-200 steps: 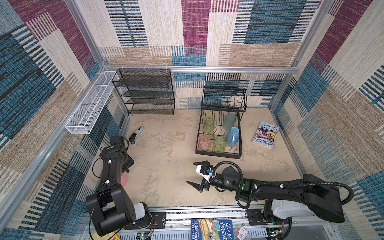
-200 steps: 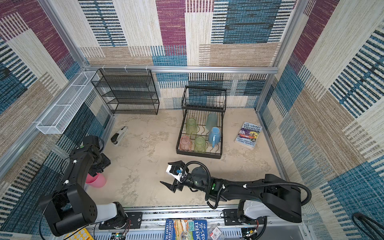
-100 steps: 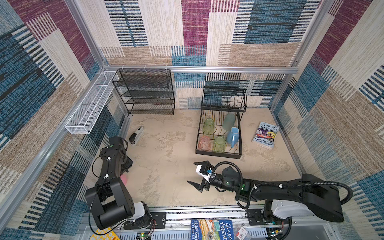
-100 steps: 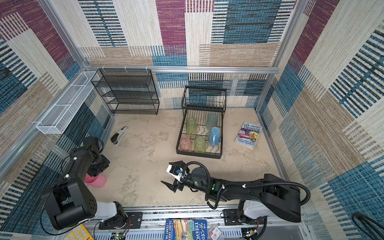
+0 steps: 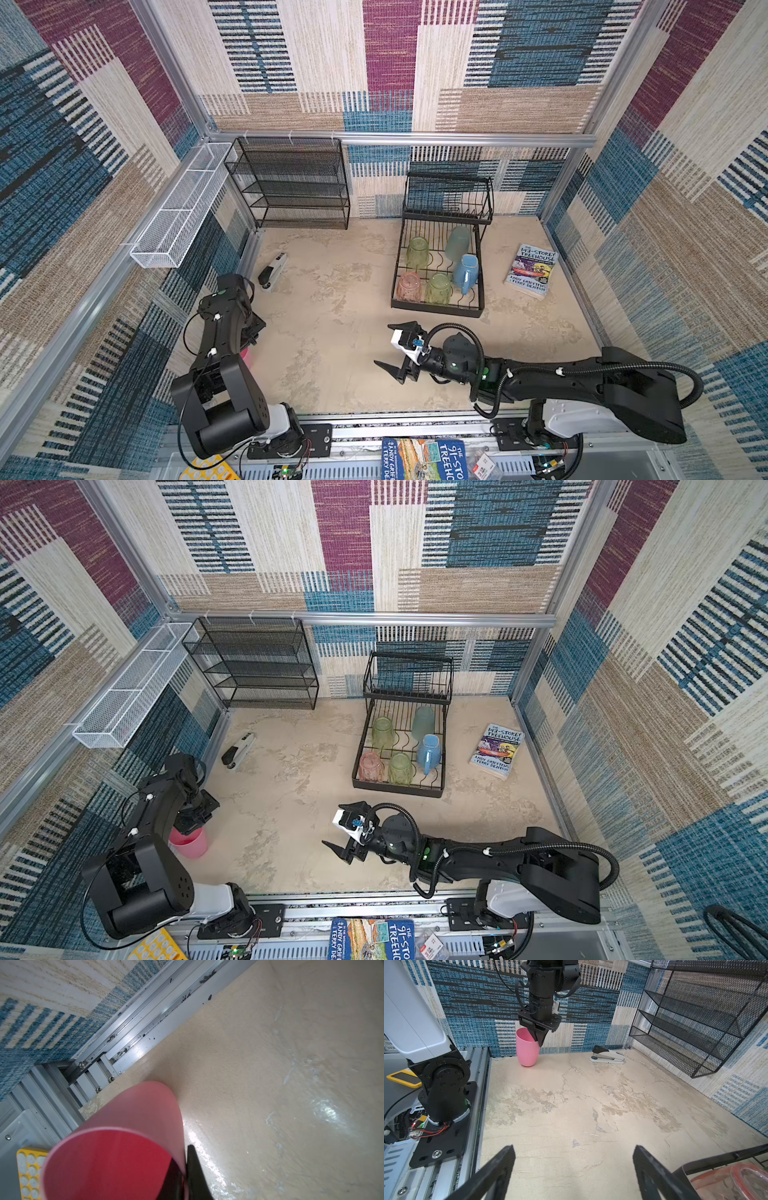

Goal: Load cups into a dish rack
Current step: Pick up the cup from the middle-left of the table.

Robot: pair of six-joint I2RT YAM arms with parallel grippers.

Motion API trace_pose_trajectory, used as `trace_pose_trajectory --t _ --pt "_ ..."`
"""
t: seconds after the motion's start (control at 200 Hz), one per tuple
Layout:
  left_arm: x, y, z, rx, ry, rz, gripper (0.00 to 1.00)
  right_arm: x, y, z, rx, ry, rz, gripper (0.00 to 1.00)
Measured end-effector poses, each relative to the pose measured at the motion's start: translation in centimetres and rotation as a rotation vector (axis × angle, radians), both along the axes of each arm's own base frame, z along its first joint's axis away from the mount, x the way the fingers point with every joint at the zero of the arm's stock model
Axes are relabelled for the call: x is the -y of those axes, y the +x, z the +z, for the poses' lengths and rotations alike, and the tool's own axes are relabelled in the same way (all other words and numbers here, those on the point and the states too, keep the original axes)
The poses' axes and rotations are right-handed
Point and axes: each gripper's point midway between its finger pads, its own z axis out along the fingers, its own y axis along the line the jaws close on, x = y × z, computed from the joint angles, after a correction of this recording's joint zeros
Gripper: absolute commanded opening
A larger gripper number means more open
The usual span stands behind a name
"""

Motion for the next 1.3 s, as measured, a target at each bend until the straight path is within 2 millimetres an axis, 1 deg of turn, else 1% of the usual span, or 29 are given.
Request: trace_pose_trajectory --t 0.18,0.326,0.406,0.546,0.761,0.806,0.927,1.047,1.137,1.207,1.297 --pt "0.3 0.3 0.6 0.028 0.000 -0.010 0.00 0.0 0.1 -0.1 0.000 -0.002 -0.008 0.92" --pt "1.9 1.3 0.7 0.062 -0.046 -0.061 0.00 0.2 0.4 -0.1 0.006 -0.005 -0.025 0.92" --pt "3.2 2.0 1.1 0.089 -0.058 -0.109 0.00 0.2 0.6 -0.1 0.007 -0.006 -0.034 0.92" --pt "6.0 3.5 2.2 0.170 -0.085 -0.218 0.00 0.3 0.8 -0.4 0.006 -0.014 -0.049 0.93" --pt "11.2 5.4 3.9 0.288 -0.187 -0.392 0.00 0.1 1.4 -0.6 0.004 -0.023 -0.067 0.93" --pt "12.4 6.2 4.7 0.319 -0.212 -0.432 0.00 0.1 1.7 -0.7 0.002 -0.027 -0.076 0.93" --pt "15.6 8.6 7.4 0.424 -0.282 -0.533 0.00 -0.2 2.6 -1.1 -0.016 -0.040 -0.104 0.93" --pt "18.9 10.8 10.7 0.536 -0.361 -0.627 0.00 -0.2 3.6 -0.5 -0.032 -0.026 -0.143 0.94" --pt "21.2 11.9 12.7 0.613 -0.442 -0.665 0.00 0.0 4.5 -0.1 -0.064 -0.009 -0.171 0.94" --pt "22.3 12.5 14.1 0.667 -0.496 -0.678 0.00 0.1 5.6 0.8 -0.093 0.020 -0.199 0.94" --pt "23.9 13.1 16.1 0.741 -0.577 -0.695 0.00 -0.2 7.0 2.7 -0.133 0.065 -0.236 0.94"
